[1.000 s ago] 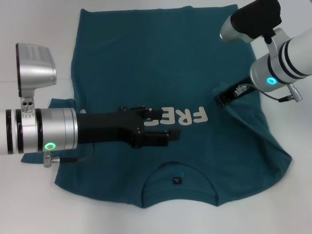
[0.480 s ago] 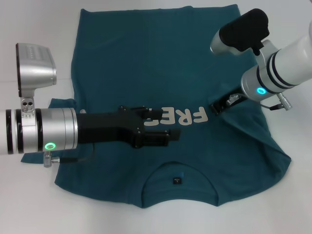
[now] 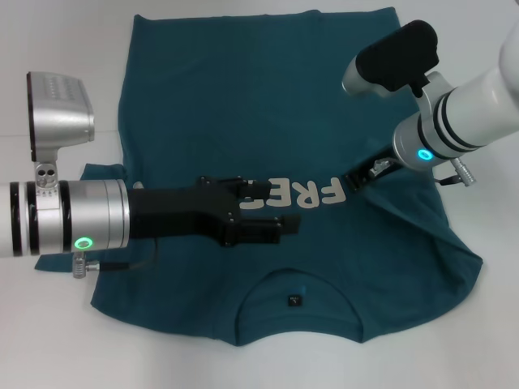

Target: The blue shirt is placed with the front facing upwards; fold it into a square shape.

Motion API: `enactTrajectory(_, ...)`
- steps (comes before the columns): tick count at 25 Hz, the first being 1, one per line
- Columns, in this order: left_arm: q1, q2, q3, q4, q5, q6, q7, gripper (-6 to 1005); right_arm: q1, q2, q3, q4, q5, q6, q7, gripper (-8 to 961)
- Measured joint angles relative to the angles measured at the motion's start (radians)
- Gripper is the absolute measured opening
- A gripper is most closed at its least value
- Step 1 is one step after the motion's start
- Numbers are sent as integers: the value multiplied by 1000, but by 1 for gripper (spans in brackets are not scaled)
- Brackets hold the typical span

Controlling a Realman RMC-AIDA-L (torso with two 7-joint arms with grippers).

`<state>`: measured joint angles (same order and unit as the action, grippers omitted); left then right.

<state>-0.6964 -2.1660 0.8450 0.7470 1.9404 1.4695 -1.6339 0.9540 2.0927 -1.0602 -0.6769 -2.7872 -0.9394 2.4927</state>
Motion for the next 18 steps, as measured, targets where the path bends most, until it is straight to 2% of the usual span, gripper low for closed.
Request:
enactTrajectory(11, 0, 0, -1, 0, 0, -1, 2, 837, 22, 4, -20, 44, 9, 37, 0, 34)
enactTrajectory(18, 1, 0, -1, -4, -1, -16, 2, 836, 19, 4, -26, 43, 47, 38, 0, 207)
